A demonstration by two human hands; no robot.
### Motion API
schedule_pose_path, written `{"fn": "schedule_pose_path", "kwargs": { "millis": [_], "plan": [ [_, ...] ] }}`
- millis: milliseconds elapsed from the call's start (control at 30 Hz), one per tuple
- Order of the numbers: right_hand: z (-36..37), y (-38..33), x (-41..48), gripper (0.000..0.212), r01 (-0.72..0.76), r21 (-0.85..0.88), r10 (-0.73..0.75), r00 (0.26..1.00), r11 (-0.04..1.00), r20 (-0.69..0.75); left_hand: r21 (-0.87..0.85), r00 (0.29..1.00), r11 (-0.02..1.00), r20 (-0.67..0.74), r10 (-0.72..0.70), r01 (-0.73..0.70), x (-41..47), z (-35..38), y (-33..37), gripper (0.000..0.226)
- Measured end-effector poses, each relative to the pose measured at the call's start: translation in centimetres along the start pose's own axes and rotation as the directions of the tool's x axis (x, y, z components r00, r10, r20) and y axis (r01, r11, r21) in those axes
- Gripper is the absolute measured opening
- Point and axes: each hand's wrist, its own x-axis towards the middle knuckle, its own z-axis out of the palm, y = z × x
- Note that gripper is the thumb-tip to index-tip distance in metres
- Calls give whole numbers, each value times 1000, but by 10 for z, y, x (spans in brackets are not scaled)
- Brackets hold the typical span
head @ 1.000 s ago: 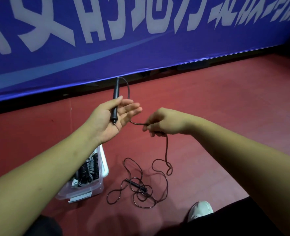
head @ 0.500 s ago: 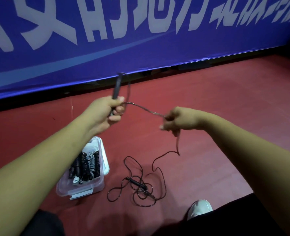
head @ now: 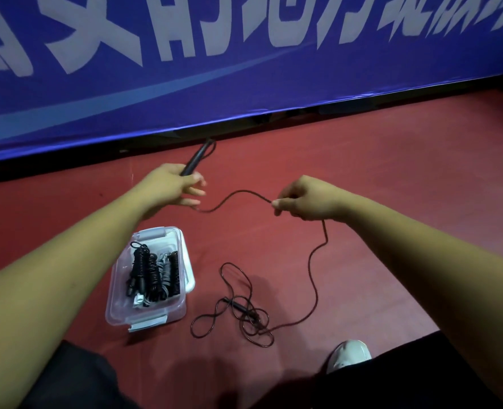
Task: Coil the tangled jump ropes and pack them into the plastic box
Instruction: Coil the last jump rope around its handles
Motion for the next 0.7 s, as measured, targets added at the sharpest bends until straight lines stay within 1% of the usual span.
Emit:
{"fn": "schedule_pose_path", "kwargs": {
  "millis": [67, 100, 133, 200, 267, 300, 333, 400, 467, 500, 533, 600, 667, 700],
  "plan": [
    [6, -21, -1, 26, 94, -57, -93, 995, 994, 24, -117, 992, 992, 112, 62, -49, -13, 23, 11, 16],
    [8, -31, -2, 26, 132, -31, -132, 991, 991, 24, -159, 981, 985, 169, 93, -66, -19, 34, 14, 18],
    [9, -39, -3, 26, 161, 22, -162, 987, 987, 15, -166, 966, 982, 223, 127, -91, -23, 43, 16, 20],
    [7, -50, -4, 28, 199, 128, -196, 980, 972, -32, -93, 928, 981, 317, 194, -173, -29, 54, 17, 21],
    [2, -51, -5, 31, 199, 204, -185, 979, 958, -85, 38, 916, 967, 330, 227, -253, -33, 55, 18, 19],
    [-1, -49, -5, 30, 192, 239, -176, 980, 952, -89, 67, 921, 961, 309, 237, -270, -33, 55, 19, 18],
    [-3, -44, -5, 29, 181, 261, -167, 983, 948, -75, 47, 930, 962, 273, 247, -269, -32, 55, 20, 20],
    [-4, -26, -3, 24, 133, 270, -134, 991, 954, -17, -99, 958, 967, 148, 247, -234, -29, 53, 22, 26],
    [-5, 3, 0, 22, 31, 246, -45, 997, 969, 54, -302, 984, 938, 3, 180, -171, -20, 45, 22, 27],
    [-7, 20, 1, 21, -36, 215, 17, 996, 976, 86, -390, 991, 911, -52, 120, -130, -15, 38, 21, 27],
    [-8, 37, 0, 20, -107, 186, 87, 990, 977, 114, -442, 994, 893, -96, 50, -88, -10, 28, 20, 27],
    [-11, 66, -7, 17, -218, 176, 194, 970, 960, 146, -457, 986, 889, -155, -68, -11, -2, 4, 14, 30],
    [-14, 81, -13, 15, -262, 238, 242, 964, 935, 113, -443, 973, 897, -203, -109, 8, 6, -17, 6, 30],
    [-14, 83, -14, 15, -262, 294, 248, 965, 919, 83, -389, 971, 921, -213, -109, 18, 9, -26, 0, 28]
  ]
}}
